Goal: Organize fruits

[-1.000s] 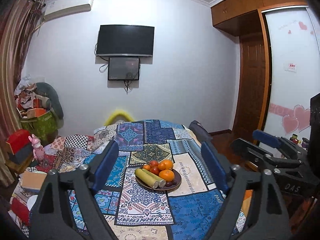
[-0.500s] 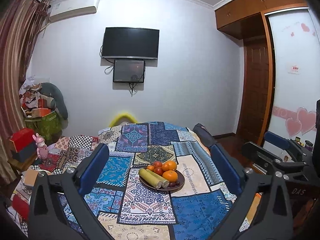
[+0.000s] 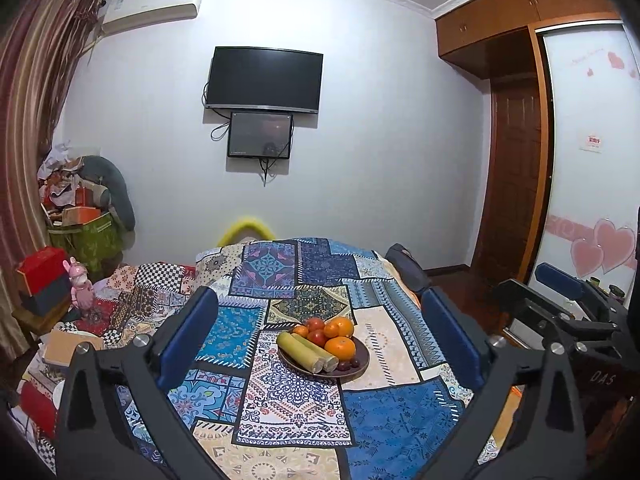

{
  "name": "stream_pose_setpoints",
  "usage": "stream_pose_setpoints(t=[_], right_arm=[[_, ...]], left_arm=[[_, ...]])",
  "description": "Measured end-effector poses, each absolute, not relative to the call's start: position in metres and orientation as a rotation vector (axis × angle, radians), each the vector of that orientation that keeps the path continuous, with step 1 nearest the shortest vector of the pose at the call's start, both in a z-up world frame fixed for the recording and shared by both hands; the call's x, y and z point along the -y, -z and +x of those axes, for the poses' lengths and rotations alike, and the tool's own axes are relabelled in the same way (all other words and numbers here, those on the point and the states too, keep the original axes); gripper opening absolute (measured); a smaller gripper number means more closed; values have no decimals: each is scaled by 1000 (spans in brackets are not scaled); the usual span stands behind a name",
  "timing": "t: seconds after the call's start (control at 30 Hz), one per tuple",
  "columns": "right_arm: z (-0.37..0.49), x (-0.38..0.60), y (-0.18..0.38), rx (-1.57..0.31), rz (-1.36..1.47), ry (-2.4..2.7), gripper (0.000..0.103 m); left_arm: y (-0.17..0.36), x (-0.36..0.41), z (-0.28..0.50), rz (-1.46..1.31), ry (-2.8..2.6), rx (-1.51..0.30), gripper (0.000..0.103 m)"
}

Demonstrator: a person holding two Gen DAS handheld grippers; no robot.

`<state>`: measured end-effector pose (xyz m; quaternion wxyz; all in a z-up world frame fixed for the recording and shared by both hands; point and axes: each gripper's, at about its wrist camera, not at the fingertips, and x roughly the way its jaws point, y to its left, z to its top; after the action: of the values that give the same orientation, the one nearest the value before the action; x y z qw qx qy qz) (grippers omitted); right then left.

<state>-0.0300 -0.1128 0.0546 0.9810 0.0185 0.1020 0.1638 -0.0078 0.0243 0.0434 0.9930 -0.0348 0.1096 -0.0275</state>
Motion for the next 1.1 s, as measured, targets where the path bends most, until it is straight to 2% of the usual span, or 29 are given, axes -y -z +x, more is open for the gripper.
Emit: stream_pose_setpoints(t=[1.1], right_arm=[[-29,113,-57,-201,37,-317,103]], left_arm=[[-45,-21,-11,-42,68,-208,103]])
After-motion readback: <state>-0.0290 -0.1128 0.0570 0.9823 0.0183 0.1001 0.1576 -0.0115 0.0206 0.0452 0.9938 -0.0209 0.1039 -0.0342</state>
